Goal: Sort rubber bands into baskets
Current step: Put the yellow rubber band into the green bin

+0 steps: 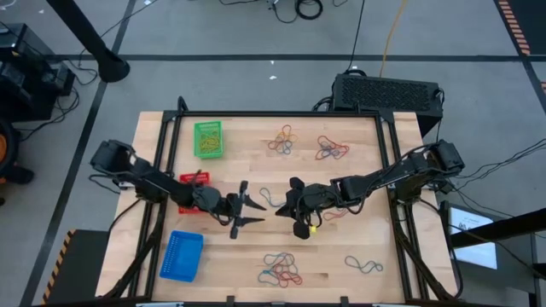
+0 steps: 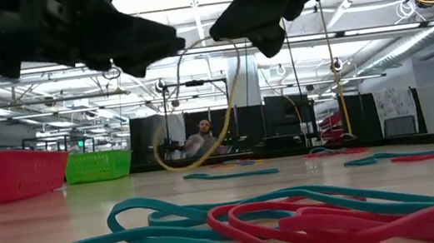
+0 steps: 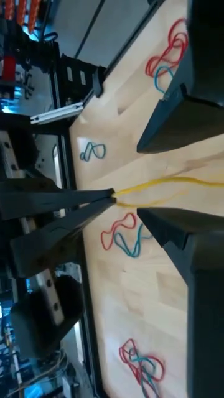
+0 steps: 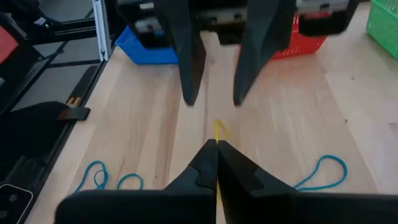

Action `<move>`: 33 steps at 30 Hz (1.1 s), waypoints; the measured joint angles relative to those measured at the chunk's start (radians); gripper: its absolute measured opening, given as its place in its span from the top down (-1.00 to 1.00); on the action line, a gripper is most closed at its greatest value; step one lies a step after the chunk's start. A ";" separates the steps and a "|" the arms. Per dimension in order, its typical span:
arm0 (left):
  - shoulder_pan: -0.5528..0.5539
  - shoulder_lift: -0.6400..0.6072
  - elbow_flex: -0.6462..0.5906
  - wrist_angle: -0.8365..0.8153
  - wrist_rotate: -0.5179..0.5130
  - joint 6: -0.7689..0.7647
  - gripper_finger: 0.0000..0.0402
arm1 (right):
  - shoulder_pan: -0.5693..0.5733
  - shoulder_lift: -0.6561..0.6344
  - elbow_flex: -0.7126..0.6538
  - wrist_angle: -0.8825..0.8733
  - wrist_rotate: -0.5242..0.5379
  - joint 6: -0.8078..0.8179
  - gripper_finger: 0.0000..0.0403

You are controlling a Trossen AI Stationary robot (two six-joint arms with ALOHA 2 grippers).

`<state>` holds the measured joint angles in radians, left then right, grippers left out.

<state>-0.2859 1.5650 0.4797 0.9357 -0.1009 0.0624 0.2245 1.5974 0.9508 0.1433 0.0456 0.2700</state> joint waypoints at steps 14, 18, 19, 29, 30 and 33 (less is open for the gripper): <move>0.011 0.154 0.121 0.014 -0.021 -0.003 -0.50 | 0.000 0.000 0.000 0.011 0.000 -0.010 1.00; 0.011 0.161 0.126 0.017 -0.022 -0.003 -0.42 | 0.000 0.000 0.000 0.008 0.000 -0.010 1.00; 0.011 0.161 0.126 0.019 -0.023 -0.003 -0.37 | 0.000 0.000 0.000 0.008 0.000 -0.010 1.00; 0.011 0.161 0.126 0.019 -0.022 -0.004 0.70 | 0.000 0.000 0.000 0.002 0.000 -0.023 1.00; 0.011 0.161 0.126 0.019 -0.020 -0.005 0.83 | 0.000 0.000 0.000 0.002 0.001 -0.027 1.00; 0.011 0.161 0.126 0.019 -0.014 -0.006 0.95 | 0.000 0.000 0.000 0.002 0.001 -0.030 1.00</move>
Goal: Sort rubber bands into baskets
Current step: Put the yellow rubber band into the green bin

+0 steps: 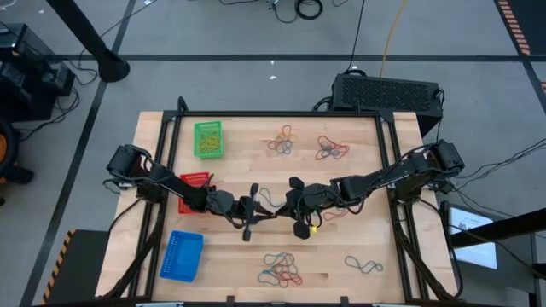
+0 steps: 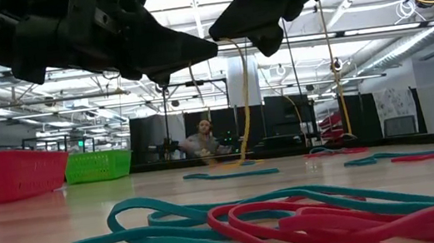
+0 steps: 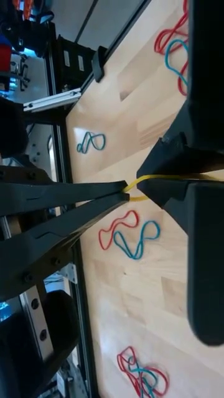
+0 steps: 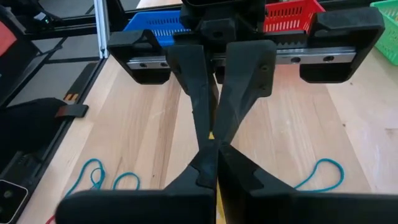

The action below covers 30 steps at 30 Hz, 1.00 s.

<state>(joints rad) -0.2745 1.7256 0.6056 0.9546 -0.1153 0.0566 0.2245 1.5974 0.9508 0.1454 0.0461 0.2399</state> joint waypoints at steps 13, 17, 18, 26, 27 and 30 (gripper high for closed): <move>0.000 -0.039 -0.002 -0.047 0.003 -0.025 0.99 | -0.002 0.000 0.000 -0.001 0.007 -0.091 0.56; 0.000 -0.168 -0.001 -0.232 -0.078 -0.024 0.99 | -0.016 -0.004 0.001 -0.046 0.012 -0.110 0.41; 0.001 -0.209 -0.001 -0.289 -0.117 -0.024 0.99 | -0.021 -0.005 0.001 -0.065 0.014 -0.110 0.39; 0.116 -0.572 -0.001 -0.722 -0.338 -0.024 1.00 | -0.043 -0.005 0.001 -0.183 0.065 -0.114 0.39; 0.144 -0.608 -0.001 -0.773 -0.364 -0.024 1.00 | -0.042 -0.005 0.001 -0.183 0.078 -0.124 0.40; 0.240 -0.695 -0.001 -0.908 -0.438 -0.025 1.00 | -0.042 -0.005 0.001 -0.183 0.087 -0.146 0.41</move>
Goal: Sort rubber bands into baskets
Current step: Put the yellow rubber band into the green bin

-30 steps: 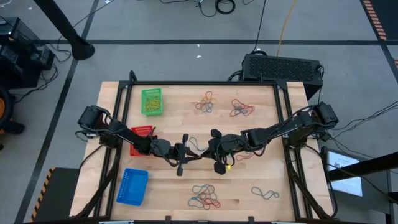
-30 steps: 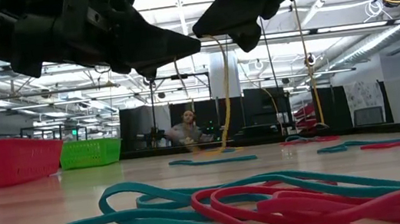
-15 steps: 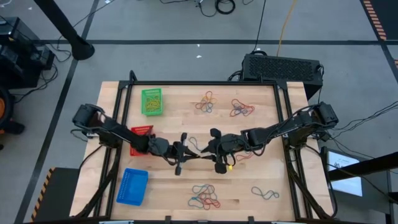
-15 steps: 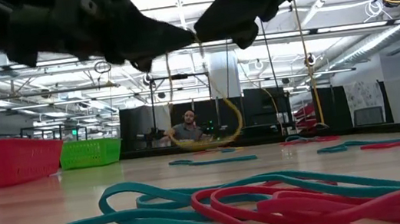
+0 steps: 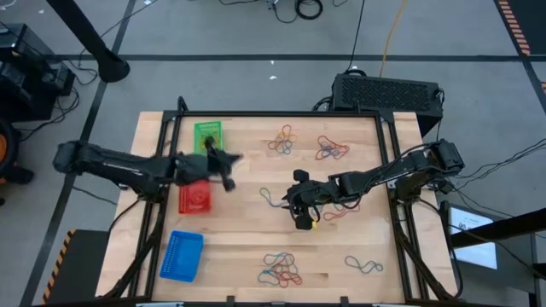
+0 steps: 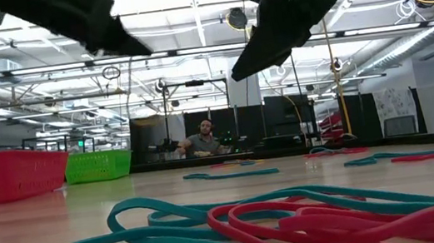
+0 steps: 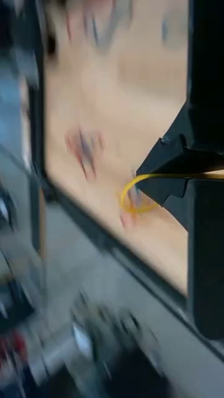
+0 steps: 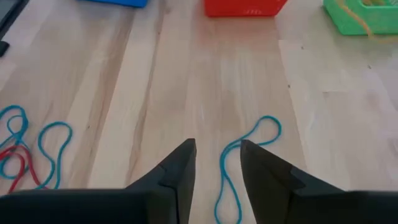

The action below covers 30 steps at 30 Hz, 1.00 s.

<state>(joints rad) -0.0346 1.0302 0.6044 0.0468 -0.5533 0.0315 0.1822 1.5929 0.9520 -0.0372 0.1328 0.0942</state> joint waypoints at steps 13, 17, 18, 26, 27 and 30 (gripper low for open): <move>0.375 -0.084 0.000 -0.334 -0.052 -0.104 1.00 | 0.000 0.000 0.000 -0.010 -0.001 -0.013 0.41; 0.456 -0.083 -0.019 -0.359 -0.054 -0.131 1.00 | 0.000 0.000 0.000 -0.011 -0.001 -0.013 0.41; 0.470 -0.083 -0.024 -0.360 -0.054 -0.131 1.00 | 0.000 0.000 0.000 -0.012 -0.001 -0.013 0.41; 0.540 -0.083 -0.044 -0.388 -0.011 -0.132 0.99 | 0.000 0.000 0.000 -0.012 -0.002 -0.010 0.41; 0.540 -0.083 -0.044 -0.390 -0.008 -0.132 0.98 | 0.000 0.000 0.000 -0.012 -0.001 -0.010 0.41; 0.540 -0.083 -0.044 -0.389 -0.007 -0.132 0.90 | 0.000 0.000 0.000 -0.012 -0.002 -0.004 0.41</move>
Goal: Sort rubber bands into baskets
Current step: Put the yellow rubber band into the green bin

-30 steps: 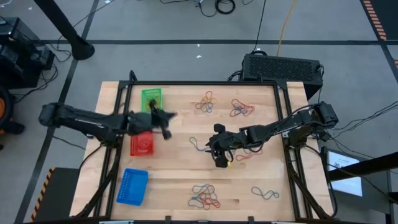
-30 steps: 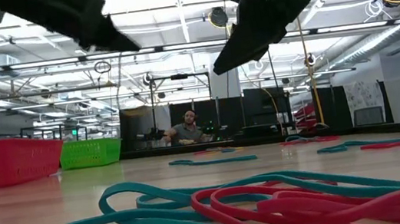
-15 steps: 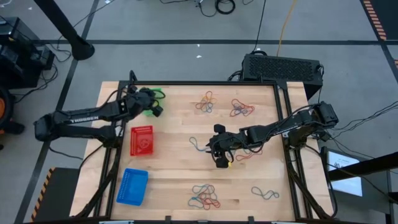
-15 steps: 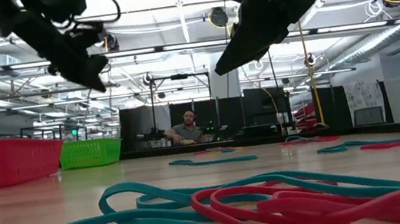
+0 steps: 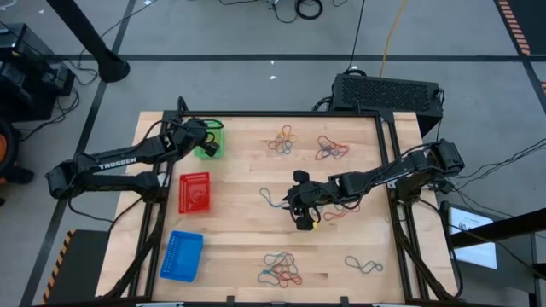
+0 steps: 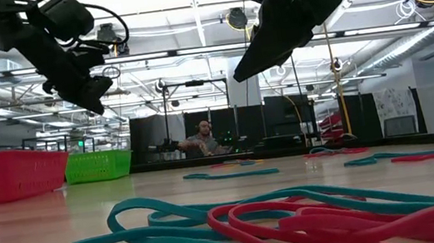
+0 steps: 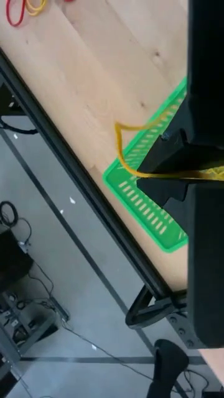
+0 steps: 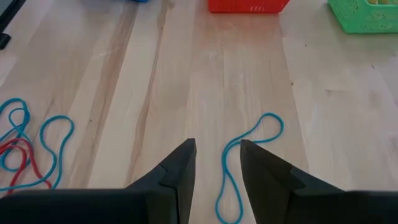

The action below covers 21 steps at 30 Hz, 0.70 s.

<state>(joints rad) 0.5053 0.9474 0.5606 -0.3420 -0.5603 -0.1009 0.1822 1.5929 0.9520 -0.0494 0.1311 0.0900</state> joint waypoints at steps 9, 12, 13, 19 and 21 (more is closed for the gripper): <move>0.000 0.000 0.000 -0.005 0.007 -0.001 0.48 | 0.000 0.000 0.000 0.000 0.000 0.002 0.41; 0.000 0.000 0.000 -0.005 0.007 -0.036 0.31 | 0.000 0.000 0.000 0.000 0.001 0.002 0.41; 0.000 0.000 0.000 -0.007 0.007 -0.053 0.25 | 0.000 0.000 0.000 0.000 0.001 0.002 0.41; -0.001 0.000 0.001 -0.032 0.010 -0.078 -0.03 | 0.000 0.000 0.000 0.000 0.002 0.018 0.41; -0.001 0.000 0.009 -0.065 0.011 -0.079 -0.10 | 0.000 0.000 0.000 0.000 0.002 0.024 0.41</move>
<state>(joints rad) 0.5045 0.9478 0.5694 -0.4074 -0.5491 -0.1794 0.1822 1.5929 0.9520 -0.0498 0.1333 0.1141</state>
